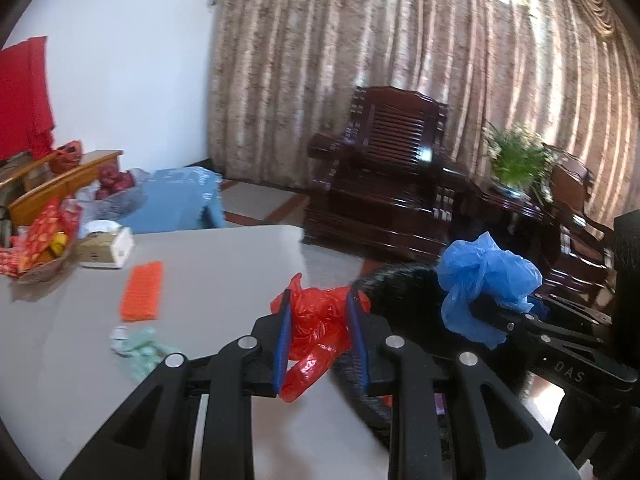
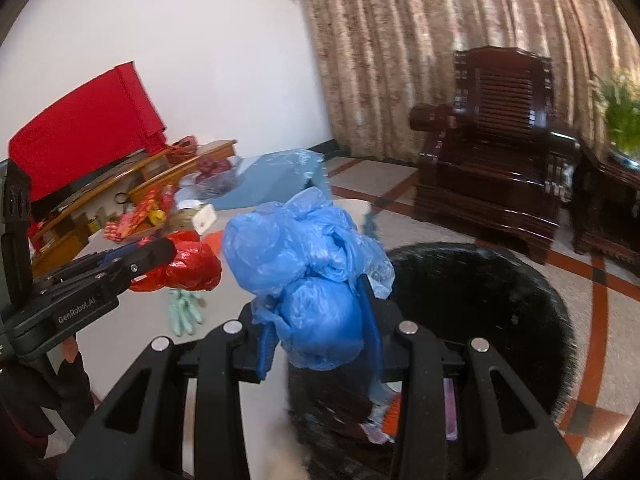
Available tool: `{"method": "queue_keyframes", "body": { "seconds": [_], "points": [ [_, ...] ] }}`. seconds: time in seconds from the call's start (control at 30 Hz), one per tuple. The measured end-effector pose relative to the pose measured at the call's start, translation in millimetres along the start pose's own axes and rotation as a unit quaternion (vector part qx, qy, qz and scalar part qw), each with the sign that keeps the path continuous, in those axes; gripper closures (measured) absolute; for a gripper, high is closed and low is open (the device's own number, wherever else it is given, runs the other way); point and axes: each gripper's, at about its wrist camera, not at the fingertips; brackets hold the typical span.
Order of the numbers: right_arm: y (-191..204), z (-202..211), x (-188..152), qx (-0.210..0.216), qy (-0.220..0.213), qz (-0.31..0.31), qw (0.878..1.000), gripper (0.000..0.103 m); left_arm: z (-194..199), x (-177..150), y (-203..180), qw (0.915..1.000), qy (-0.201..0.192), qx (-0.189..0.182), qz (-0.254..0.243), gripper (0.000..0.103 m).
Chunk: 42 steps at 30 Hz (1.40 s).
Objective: Collect trash
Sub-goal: 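Carry the red bag with the left tool while the right tool carries the blue bag over the bin, then open both tools to drop the red and blue bags into the bin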
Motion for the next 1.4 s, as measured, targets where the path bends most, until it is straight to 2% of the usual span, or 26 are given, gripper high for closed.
{"method": "queue_keyframes", "body": {
  "seconds": [0.2, 0.47, 0.97, 1.07, 1.1, 1.13, 1.17, 1.3, 1.4],
  "points": [
    [-32, 11, -23, -0.037, 0.012, -0.019, 0.999, 0.068, -23, -11, -34, 0.9989, 0.022, -0.038, -0.018, 0.077],
    [-67, 15, -49, -0.074, 0.033, -0.038, 0.996, 0.068, -55, -24, -72, 0.9957, 0.044, -0.069, -0.044, 0.077],
    [-101, -3, -80, -0.101, 0.069, -0.066, 0.99, 0.066, -107, -48, -106, 0.9906, 0.084, -0.079, -0.073, 0.077],
    [-106, -4, -85, -0.11, 0.075, -0.071, 0.989, 0.057, -114, -51, -110, 0.9897, 0.094, -0.079, -0.073, 0.071],
    [-107, -4, -87, -0.115, 0.077, -0.073, 0.988, 0.049, -115, -51, -110, 0.9895, 0.098, -0.079, -0.072, 0.066],
    [-108, -3, -88, -0.12, 0.077, -0.075, 0.987, 0.038, -117, -51, -109, 0.989, 0.103, -0.081, -0.068, 0.056],
    [-109, -3, -88, -0.123, 0.078, -0.076, 0.986, 0.034, -117, -52, -108, 0.9888, 0.105, -0.085, -0.064, 0.051],
    [-112, 1, -89, -0.138, 0.075, -0.086, 0.984, 0.016, -113, -53, -103, 0.9894, 0.105, -0.079, -0.061, 0.048],
    [-112, 6, -86, -0.139, 0.065, -0.091, 0.984, 0.012, -106, -47, -95, 0.9914, 0.097, -0.07, -0.053, 0.04]
  ]
}}
Point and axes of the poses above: each gripper's, at about its wrist camera, not at the fingertips, and z roughly against the way its jaws point, y to its left, x to its top, and after that the axes turned 13 degrees about z, right-handed
